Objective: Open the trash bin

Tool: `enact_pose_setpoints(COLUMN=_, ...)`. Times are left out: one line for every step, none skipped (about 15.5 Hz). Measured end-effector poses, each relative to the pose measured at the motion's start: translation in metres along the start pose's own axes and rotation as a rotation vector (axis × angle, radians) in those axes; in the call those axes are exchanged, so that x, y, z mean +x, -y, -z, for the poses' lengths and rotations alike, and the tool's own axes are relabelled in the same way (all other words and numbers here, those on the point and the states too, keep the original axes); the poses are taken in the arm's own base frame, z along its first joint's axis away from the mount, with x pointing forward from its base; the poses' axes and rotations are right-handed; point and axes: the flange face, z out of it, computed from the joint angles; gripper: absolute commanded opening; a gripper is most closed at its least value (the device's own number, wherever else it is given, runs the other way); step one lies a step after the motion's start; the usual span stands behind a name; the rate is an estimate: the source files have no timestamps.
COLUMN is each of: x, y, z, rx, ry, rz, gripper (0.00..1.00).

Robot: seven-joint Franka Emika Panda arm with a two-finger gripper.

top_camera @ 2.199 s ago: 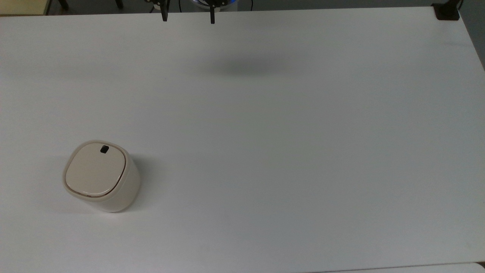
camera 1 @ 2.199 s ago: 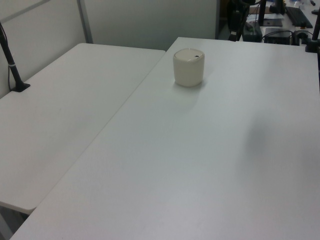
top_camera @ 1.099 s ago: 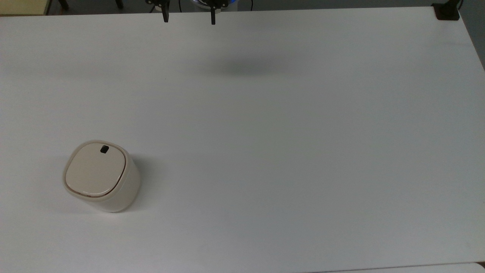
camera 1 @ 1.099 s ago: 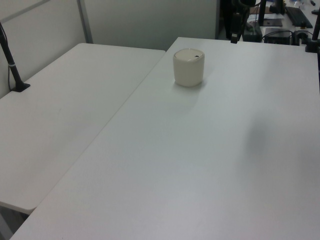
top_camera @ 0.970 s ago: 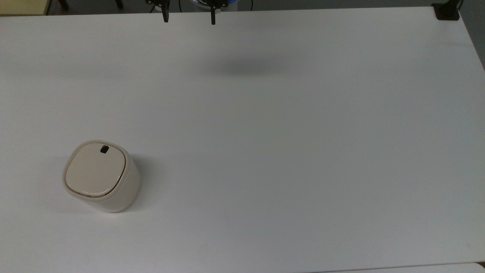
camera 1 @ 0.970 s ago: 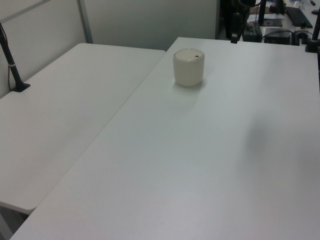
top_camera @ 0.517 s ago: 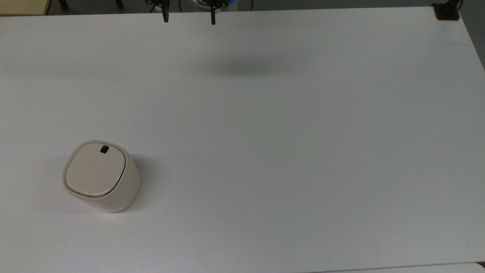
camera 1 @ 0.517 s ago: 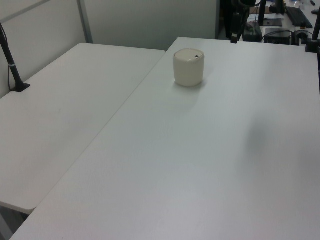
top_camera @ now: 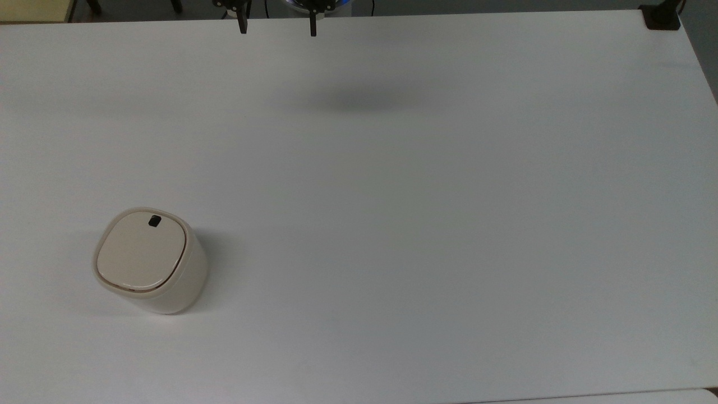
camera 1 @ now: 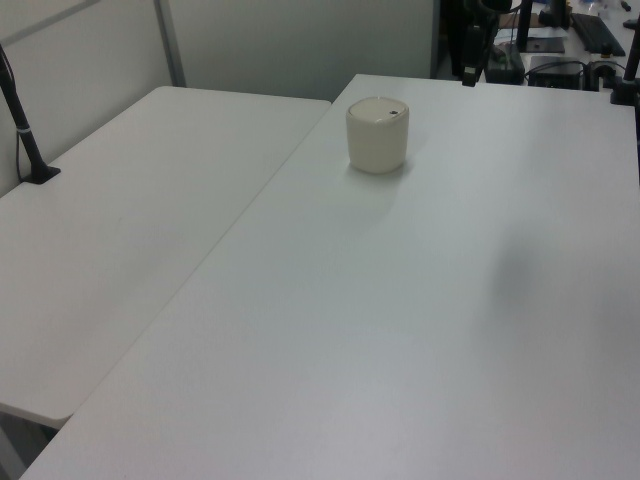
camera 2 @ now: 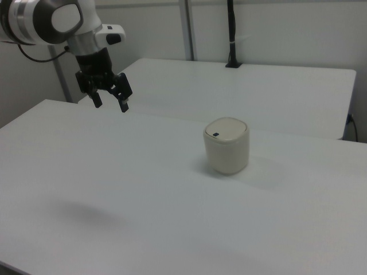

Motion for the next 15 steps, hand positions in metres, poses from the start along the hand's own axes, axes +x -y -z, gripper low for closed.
enact_pose_setpoints(x=0.001, y=0.000, z=-0.001, rx=0.000, ry=0.001, rz=0.009, gripper=0.71)
enact_pose_setpoints(x=0.001, y=-0.002, z=-0.001, rx=0.000, ry=0.001, rz=0.012, gripper=0.59)
enact_pose_setpoints(x=0.004, y=-0.004, z=-0.001, rx=0.000, ry=0.000, rz=0.007, gripper=0.45)
enact_pose_setpoints(x=0.008, y=-0.009, z=-0.001, rx=-0.001, ry=-0.012, rz=-0.001, gripper=0.32)
enact_pose_setpoints(x=0.014, y=-0.015, z=0.000, rx=-0.002, ry=-0.037, rz=-0.012, gripper=0.19)
enact_pose_setpoints(x=0.021, y=-0.023, z=0.000, rx=-0.004, ry=-0.067, rz=-0.030, gripper=0.09)
enact_pose_setpoints(x=0.029, y=-0.030, z=0.000, rx=-0.005, ry=-0.103, rz=-0.056, gripper=0.01)
enact_pose_setpoints(x=0.037, y=-0.036, z=-0.001, rx=-0.005, ry=-0.143, rz=-0.090, gripper=0.00)
enact_pose_setpoints(x=0.045, y=-0.039, z=-0.004, rx=-0.003, ry=-0.182, rz=-0.129, gripper=0.00)
enact_pose_setpoints(x=0.053, y=-0.041, z=-0.007, rx=0.002, ry=-0.220, rz=-0.171, gripper=0.00)
enact_pose_setpoints(x=0.061, y=-0.041, z=-0.012, rx=0.009, ry=-0.259, rz=-0.216, gripper=0.00)
enact_pose_setpoints(x=0.070, y=-0.042, z=-0.017, rx=0.019, ry=-0.302, rz=-0.267, gripper=0.00)
enact_pose_setpoints(x=0.079, y=-0.044, z=-0.023, rx=0.030, ry=-0.346, rz=-0.319, gripper=0.00)
enact_pose_setpoints(x=0.087, y=-0.048, z=-0.030, rx=0.036, ry=-0.384, rz=-0.360, gripper=0.00)
enact_pose_setpoints(x=0.094, y=-0.054, z=-0.038, rx=0.035, ry=-0.418, rz=-0.393, gripper=0.00)
